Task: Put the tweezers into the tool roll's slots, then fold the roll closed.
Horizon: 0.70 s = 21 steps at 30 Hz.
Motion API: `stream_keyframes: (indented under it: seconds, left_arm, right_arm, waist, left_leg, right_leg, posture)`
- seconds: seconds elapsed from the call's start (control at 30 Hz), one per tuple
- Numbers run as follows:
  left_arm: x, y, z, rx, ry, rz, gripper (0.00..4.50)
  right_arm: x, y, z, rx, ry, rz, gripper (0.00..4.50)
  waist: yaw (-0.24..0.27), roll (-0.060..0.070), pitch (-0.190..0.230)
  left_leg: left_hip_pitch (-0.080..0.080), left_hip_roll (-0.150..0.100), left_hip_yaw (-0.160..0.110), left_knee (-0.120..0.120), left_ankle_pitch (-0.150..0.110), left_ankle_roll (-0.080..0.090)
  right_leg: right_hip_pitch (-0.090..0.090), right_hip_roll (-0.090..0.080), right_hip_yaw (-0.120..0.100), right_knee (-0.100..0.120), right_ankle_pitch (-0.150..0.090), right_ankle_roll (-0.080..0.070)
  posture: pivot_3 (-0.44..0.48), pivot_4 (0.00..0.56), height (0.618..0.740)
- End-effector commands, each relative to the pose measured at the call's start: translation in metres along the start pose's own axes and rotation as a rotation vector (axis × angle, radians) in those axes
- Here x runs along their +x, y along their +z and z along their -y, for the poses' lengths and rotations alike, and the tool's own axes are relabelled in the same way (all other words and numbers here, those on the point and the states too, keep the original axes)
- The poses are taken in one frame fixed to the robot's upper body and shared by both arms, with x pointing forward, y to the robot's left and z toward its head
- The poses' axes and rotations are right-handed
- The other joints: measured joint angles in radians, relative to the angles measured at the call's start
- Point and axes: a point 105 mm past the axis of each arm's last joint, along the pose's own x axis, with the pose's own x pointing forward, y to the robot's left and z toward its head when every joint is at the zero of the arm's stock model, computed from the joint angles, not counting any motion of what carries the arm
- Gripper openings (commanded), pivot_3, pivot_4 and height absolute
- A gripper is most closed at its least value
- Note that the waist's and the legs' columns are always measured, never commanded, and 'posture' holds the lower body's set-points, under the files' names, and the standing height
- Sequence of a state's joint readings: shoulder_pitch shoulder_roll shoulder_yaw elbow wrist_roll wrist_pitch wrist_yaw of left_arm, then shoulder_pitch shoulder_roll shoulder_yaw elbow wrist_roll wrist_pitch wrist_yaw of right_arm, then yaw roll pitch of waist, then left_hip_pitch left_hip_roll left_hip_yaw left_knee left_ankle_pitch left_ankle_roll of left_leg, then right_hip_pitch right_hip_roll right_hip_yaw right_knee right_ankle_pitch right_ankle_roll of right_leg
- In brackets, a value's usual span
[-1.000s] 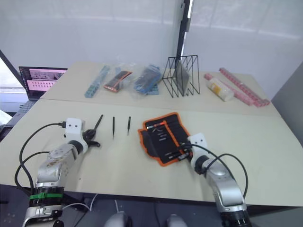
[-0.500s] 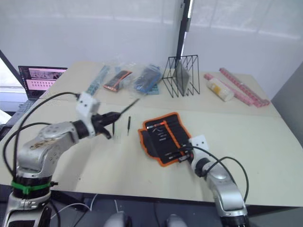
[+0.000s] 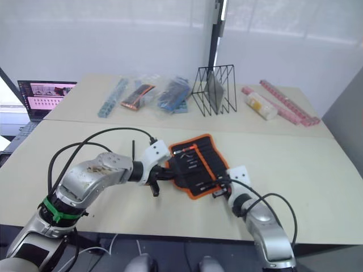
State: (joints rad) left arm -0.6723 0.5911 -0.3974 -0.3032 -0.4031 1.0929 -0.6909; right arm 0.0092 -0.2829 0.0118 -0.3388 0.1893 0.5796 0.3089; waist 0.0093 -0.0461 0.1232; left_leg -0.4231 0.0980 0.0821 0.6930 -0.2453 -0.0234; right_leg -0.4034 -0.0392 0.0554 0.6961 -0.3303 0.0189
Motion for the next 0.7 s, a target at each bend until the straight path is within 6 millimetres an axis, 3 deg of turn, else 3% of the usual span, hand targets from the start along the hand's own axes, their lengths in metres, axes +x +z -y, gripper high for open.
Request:
stream_keyframes:
  seconds: [0.03, 0.7]
  left_arm:
    - [0.002, 0.007, -0.004, 0.054, 0.025, -0.017, 0.02]
    - [0.026, 0.021, 0.0, 0.124, -0.014, -0.119, 0.02]
  right_arm:
    - [-0.003, -0.036, -0.003, 0.056, -0.006, -0.15, 0.0]
    - [-0.006, -0.038, -0.013, 0.085, -0.016, -0.142, 0.0]
  waist:
    - [0.002, 0.0, 0.0]
    - [0.0, 0.0, 0.0]
  left_leg:
    - [0.0, 0.0, 0.0, 0.0, 0.0, 0.0]
    - [0.0, -0.001, 0.0, 0.0, 0.0, 0.0]
  right_leg:
    - [0.0, 0.0, 0.001, 0.0, 0.0, 0.0]
    - [-0.001, 0.001, 0.003, 0.0, 0.0, 0.001]
  posture:
    - [0.0, 0.15, 0.687]
    - [0.0, 0.15, 0.687]
